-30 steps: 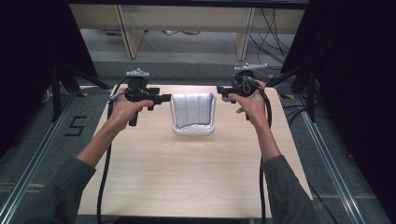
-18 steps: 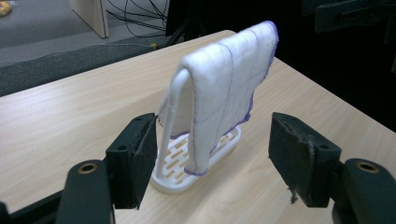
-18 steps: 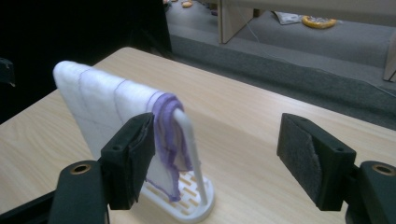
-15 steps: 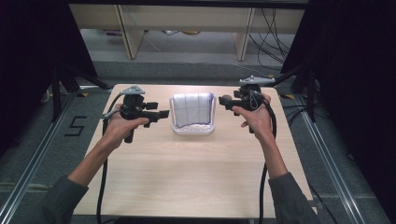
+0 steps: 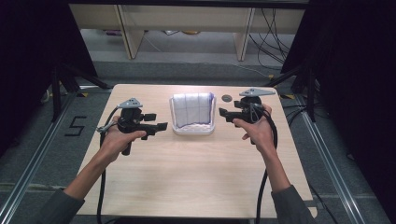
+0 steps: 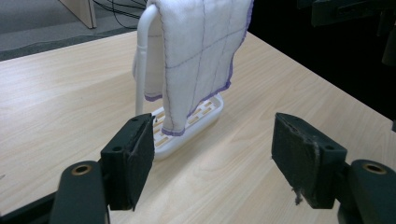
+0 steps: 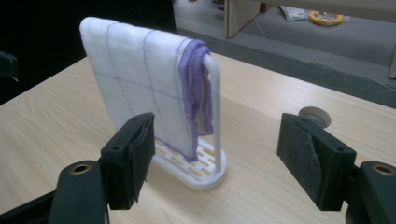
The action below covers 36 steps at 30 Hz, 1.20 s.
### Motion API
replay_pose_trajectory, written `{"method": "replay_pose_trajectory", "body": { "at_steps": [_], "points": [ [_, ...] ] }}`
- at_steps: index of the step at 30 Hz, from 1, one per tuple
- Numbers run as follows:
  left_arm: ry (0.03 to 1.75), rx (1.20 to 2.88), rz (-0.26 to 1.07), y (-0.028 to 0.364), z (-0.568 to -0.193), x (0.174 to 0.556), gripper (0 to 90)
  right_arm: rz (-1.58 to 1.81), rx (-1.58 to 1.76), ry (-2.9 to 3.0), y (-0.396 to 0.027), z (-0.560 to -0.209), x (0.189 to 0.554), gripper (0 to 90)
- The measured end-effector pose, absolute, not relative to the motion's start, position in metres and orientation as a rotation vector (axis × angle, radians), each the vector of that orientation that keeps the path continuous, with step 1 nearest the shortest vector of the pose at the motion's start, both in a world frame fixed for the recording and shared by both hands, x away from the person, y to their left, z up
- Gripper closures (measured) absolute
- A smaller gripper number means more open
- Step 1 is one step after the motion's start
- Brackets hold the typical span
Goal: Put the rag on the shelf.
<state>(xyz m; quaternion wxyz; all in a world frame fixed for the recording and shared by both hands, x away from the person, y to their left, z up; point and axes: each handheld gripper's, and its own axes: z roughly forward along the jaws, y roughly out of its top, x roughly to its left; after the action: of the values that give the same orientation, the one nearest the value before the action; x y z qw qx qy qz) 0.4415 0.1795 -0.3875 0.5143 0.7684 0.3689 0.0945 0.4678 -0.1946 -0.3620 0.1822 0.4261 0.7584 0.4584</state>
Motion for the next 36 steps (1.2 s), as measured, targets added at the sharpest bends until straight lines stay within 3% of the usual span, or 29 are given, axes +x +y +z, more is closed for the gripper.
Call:
{"method": "replay_pose_trajectory", "body": {
  "at_steps": [36],
  "points": [
    [0.839, 1.942, 0.201, 0.185, -0.431, 0.383, 29.1, 1.258, 1.175, 2.272, -0.178, -0.416, 0.419, 28.6]
  ]
}}
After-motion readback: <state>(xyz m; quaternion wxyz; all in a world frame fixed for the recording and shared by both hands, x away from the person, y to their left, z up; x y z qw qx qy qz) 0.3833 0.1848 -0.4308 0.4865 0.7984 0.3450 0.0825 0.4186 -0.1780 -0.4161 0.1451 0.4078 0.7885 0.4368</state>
